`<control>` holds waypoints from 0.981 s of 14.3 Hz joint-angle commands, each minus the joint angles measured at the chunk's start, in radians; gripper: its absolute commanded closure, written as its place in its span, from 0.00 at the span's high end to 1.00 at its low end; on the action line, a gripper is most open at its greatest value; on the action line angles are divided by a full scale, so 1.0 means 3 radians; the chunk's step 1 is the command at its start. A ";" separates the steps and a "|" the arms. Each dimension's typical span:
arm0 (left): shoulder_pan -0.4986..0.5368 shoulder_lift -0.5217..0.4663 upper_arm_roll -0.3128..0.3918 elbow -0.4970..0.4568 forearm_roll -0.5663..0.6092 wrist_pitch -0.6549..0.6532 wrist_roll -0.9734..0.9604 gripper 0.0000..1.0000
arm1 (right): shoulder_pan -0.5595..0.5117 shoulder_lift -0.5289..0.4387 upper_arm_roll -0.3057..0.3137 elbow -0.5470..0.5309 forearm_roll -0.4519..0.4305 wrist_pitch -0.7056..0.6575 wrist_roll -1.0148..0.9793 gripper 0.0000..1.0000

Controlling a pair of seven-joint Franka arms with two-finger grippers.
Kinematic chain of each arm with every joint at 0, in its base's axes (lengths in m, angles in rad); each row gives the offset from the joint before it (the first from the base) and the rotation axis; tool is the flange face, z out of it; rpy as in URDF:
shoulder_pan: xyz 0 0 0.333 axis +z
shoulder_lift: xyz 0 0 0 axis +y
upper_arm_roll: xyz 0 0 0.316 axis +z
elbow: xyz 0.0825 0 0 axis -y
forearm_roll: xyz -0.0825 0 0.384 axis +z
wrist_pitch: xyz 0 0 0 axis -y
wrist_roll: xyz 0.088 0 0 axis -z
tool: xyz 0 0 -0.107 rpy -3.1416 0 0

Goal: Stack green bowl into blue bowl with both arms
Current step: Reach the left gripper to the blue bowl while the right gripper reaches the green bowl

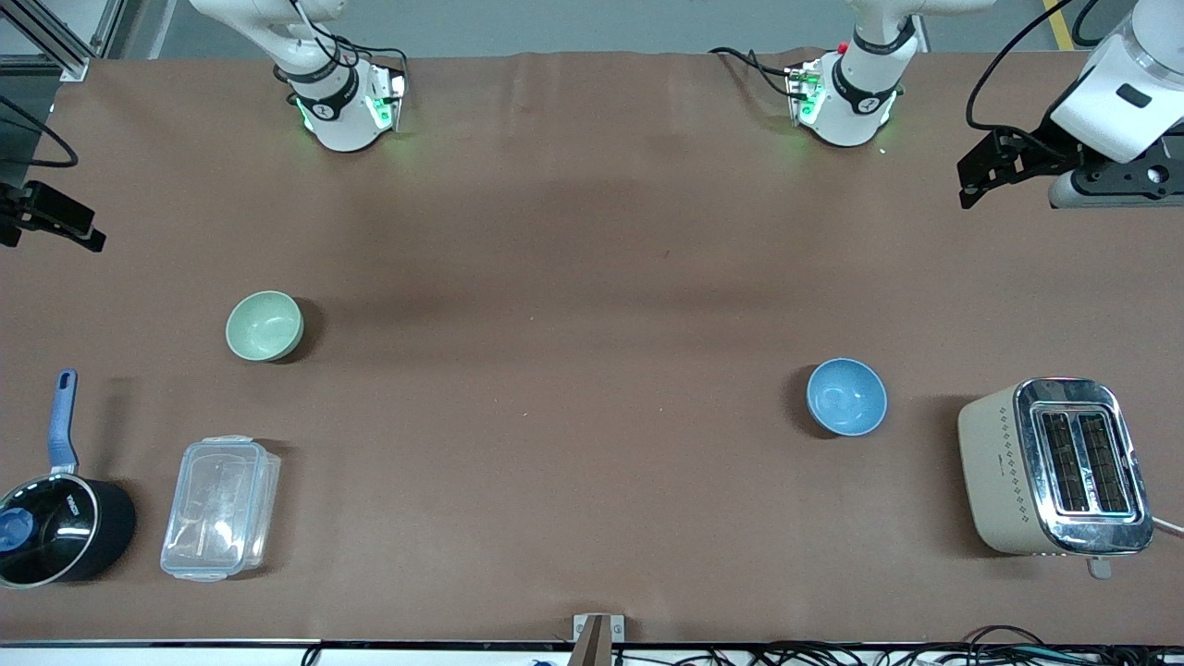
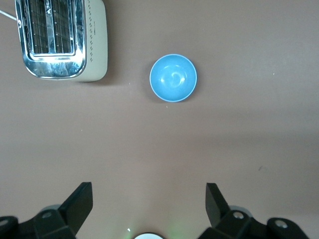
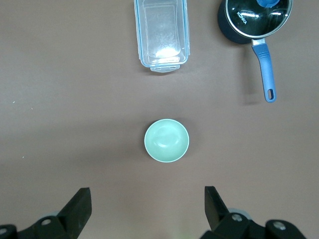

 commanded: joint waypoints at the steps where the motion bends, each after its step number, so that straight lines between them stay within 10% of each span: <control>1: 0.0024 0.0037 0.0025 0.0139 -0.0020 -0.0110 0.0053 1.00 | -0.0071 0.0022 0.0043 0.0031 0.0022 -0.0031 0.0023 1.00; 9: 0.0034 0.0751 0.0031 0.0196 0.0067 0.0395 0.0058 1.00 | -0.0132 0.0022 0.0033 0.0021 0.0022 0.0020 0.0003 1.00; 14: 0.0116 0.0993 0.0031 -0.0753 0.0067 0.1788 0.0012 1.00 | -0.0148 0.0027 -0.0329 -0.0285 0.0237 0.0218 -0.0277 1.00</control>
